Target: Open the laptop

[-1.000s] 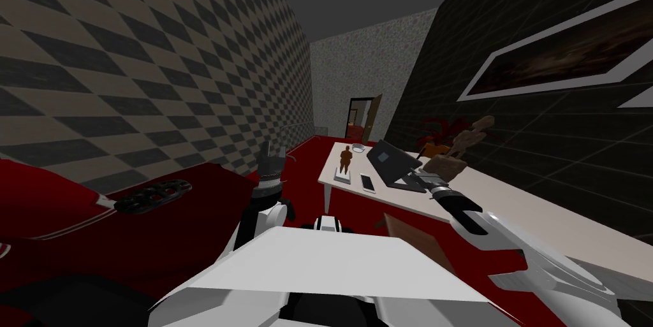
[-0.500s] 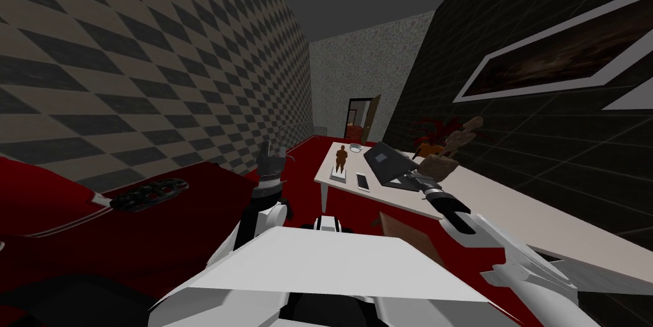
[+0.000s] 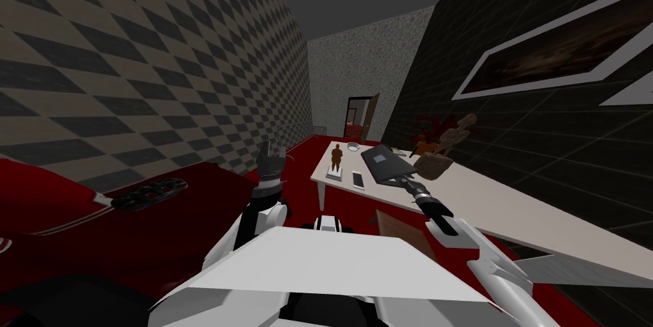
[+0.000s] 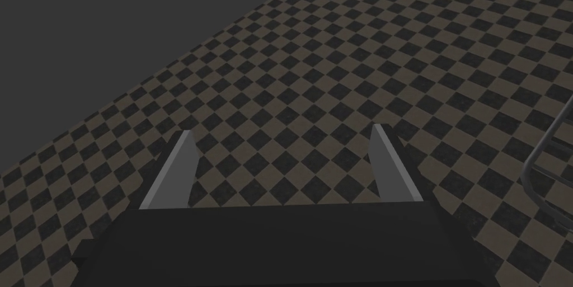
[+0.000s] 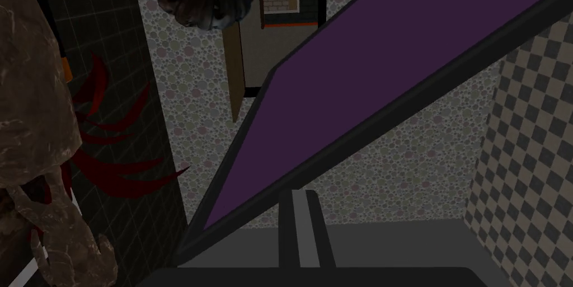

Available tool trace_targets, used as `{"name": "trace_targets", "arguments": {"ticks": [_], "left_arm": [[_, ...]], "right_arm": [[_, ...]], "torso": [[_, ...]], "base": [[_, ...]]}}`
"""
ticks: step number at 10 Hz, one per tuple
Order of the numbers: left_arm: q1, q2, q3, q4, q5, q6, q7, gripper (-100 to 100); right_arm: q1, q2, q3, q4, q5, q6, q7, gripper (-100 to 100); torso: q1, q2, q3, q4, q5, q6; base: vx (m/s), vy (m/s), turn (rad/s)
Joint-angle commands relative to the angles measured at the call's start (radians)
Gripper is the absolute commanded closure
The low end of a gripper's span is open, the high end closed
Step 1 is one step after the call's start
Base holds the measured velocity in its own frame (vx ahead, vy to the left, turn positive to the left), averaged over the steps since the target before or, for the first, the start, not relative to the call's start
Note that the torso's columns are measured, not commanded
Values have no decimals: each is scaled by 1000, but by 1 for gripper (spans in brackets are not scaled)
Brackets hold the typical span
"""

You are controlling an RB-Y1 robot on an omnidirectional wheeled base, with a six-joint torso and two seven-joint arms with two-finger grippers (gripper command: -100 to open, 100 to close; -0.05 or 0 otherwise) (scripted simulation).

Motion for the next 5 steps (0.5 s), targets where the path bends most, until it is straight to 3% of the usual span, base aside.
{"name": "trace_targets", "arguments": {"ticks": [1, 2, 5], "left_arm": [[0, 0, 0, 0, 0, 0, 0, 0], [0, 0, 0, 0, 0, 0, 0, 0], [0, 0, 0, 0, 0, 0, 0, 0]], "right_arm": [[-10, 23, 2, 23, -10, -17, -3, 100], [-17, 26, -3, 35, 8, -29, 28, -100], [-32, 27, -14, 47, 43, -46, 89, -100]], "torso": [[2, 0, 0, 0, 1, -1], [7, 3, 1, 3, 5, 0], [8, 8, 4, 5, 6, 3]], "base": [[-15, -43, -9], [-14, -16, -28], [-4, -8, 3]]}}
